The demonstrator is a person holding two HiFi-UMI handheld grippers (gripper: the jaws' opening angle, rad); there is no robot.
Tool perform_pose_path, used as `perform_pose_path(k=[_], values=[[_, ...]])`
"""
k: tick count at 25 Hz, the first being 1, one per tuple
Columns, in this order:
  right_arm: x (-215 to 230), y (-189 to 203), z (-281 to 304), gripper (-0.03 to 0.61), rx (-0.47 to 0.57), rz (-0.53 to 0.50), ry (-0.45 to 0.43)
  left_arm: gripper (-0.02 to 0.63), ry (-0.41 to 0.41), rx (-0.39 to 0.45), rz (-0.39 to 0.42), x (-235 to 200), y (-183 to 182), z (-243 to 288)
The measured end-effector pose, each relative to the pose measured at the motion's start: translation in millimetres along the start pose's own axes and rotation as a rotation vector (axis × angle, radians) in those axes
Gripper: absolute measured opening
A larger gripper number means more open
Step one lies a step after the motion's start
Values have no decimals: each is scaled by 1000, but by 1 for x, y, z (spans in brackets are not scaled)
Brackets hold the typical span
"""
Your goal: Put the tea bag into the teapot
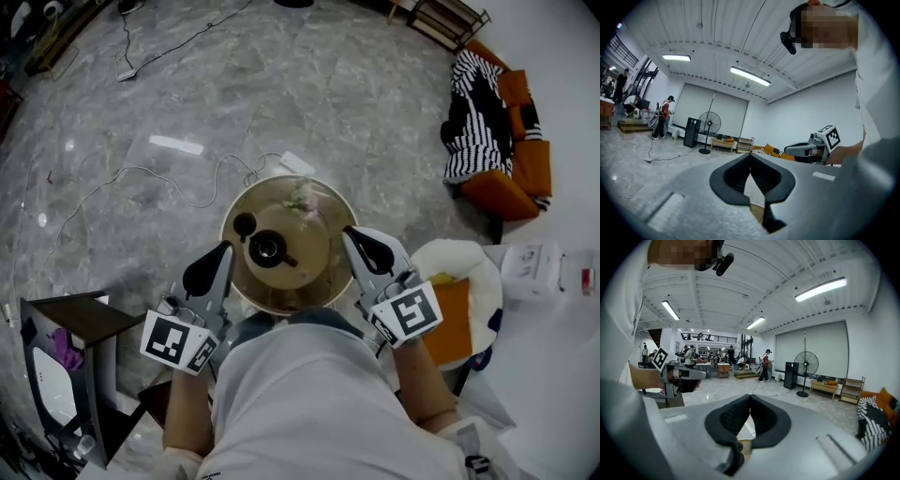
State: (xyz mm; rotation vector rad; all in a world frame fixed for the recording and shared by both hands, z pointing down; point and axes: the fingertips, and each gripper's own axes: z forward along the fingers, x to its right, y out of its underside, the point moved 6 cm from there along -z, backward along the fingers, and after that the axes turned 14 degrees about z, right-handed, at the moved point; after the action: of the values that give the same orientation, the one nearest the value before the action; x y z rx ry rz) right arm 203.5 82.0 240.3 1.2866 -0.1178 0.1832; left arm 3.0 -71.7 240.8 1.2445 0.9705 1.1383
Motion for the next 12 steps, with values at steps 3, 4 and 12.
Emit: perform_pose_path(k=[3,4,12], values=[[0,-14,-8,3,51,-11,19,6,15,19,43,1,-12,6],[0,-18,-10,3,64,-16,24,7,20,24,53,1,-15,8],[-2,-24,-17,3,113,-38,50,7,42,50,103,2,-31,15]])
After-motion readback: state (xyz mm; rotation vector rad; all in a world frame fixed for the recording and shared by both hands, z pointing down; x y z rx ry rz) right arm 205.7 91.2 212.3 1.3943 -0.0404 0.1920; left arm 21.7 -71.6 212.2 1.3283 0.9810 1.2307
